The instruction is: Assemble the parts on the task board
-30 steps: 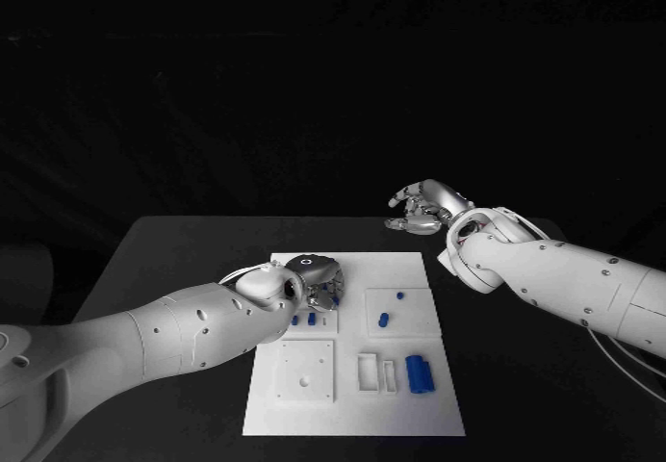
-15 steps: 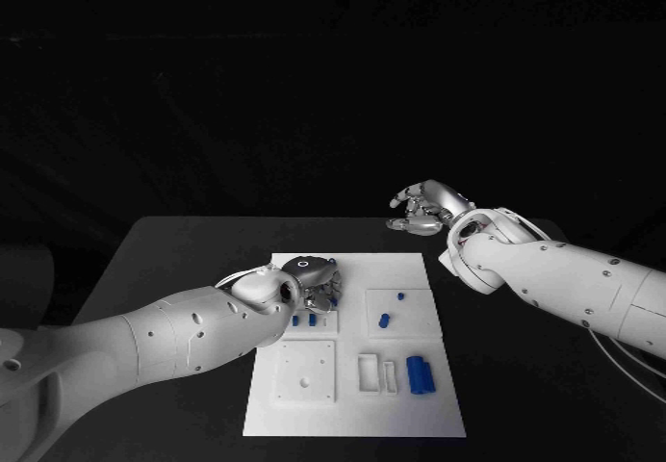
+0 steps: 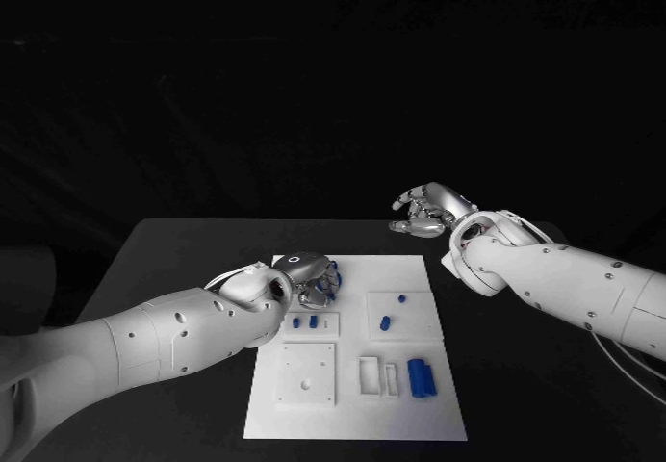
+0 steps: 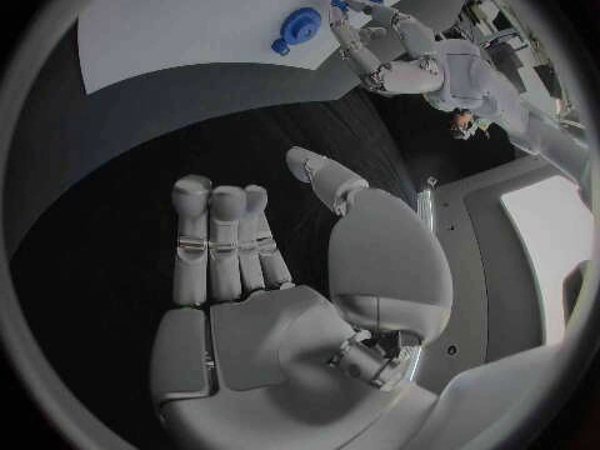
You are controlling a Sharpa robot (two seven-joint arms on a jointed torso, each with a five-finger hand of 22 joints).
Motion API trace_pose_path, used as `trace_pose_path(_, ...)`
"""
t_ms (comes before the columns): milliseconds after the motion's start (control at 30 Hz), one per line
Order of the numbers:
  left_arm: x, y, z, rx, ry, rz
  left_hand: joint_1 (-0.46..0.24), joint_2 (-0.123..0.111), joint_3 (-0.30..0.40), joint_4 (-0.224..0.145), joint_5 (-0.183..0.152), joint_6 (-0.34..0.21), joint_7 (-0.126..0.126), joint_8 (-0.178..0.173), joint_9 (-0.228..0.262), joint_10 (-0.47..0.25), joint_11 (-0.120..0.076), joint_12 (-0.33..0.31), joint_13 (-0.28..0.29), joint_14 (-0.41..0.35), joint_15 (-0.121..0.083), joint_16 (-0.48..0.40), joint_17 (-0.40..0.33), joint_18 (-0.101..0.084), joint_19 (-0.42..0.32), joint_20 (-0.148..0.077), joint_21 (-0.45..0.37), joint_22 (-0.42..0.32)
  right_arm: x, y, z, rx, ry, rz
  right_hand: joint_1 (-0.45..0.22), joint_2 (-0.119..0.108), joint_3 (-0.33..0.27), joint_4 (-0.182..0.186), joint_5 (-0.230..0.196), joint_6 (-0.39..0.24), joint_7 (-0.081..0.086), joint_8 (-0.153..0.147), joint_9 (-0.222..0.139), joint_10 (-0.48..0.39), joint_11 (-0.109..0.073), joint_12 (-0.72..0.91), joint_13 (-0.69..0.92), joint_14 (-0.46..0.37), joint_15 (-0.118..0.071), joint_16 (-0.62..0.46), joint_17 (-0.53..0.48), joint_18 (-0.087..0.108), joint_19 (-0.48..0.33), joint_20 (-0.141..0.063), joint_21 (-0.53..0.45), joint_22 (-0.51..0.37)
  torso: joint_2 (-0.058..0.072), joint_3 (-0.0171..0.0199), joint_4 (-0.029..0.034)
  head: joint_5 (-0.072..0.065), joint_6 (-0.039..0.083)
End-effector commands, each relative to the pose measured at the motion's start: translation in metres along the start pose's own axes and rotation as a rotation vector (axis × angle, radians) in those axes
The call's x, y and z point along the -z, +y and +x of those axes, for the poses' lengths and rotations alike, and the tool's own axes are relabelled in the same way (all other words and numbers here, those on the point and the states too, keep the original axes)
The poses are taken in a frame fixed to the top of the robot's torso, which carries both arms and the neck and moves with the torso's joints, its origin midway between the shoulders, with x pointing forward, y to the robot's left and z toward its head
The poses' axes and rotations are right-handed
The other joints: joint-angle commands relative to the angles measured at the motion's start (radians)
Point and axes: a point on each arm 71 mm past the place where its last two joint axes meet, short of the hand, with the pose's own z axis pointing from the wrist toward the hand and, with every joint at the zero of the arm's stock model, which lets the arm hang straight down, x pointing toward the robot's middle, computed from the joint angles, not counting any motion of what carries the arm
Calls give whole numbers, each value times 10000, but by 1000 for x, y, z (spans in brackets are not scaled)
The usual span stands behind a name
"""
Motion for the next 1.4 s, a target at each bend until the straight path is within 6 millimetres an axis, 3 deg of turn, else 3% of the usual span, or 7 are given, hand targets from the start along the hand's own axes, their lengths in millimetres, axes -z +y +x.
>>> trace_pose_path(33,3,1,-4,480,-164,-42,-24,81,47,8,48,69,-6,19,-7,79,26,-15,8,71,-2,49,-12,851,96,-154,53,26,0,1,1,14,96,-107,-23,106,-30,-41,63,4,51,66,16,-58,-20,31,-16,-25,-41,-37,-17,906,-8,19,-34,11,-6,-4,8,16,10)
trace_pose_path(167,12,8,-10,749,-91,-207,-26,83,49,7,49,74,-7,22,-10,86,24,-17,9,78,-3,51,-12,851,101,-157,55,26,0,0,0,28,96,-73,-21,107,-31,-44,69,4,51,67,16,-59,-21,33,-19,-24,-41,-37,-18,906,-7,18,-35,12,-7,3,8,41,25)
trace_pose_path(600,35,31,-13,1059,217,-679,-37,82,51,6,39,92,-13,33,-18,119,15,-19,14,95,-12,54,-13,845,107,-164,56,27,1,-3,-1,57,90,-4,-20,107,-35,-51,82,3,51,67,17,-59,-20,38,-28,-23,-41,-37,-20,906,-5,19,-39,15,12,-20,12,32,27)
trace_pose_path(1400,32,39,-12,960,370,-914,-42,85,60,8,13,105,-17,40,-33,145,7,-34,16,113,-20,56,-14,839,116,-176,59,28,0,-2,0,41,99,-46,-20,119,-40,-58,95,0,51,67,18,-61,-20,48,-45,-21,-41,-36,-26,906,1,19,-48,21,9,4,-19,94,-37)
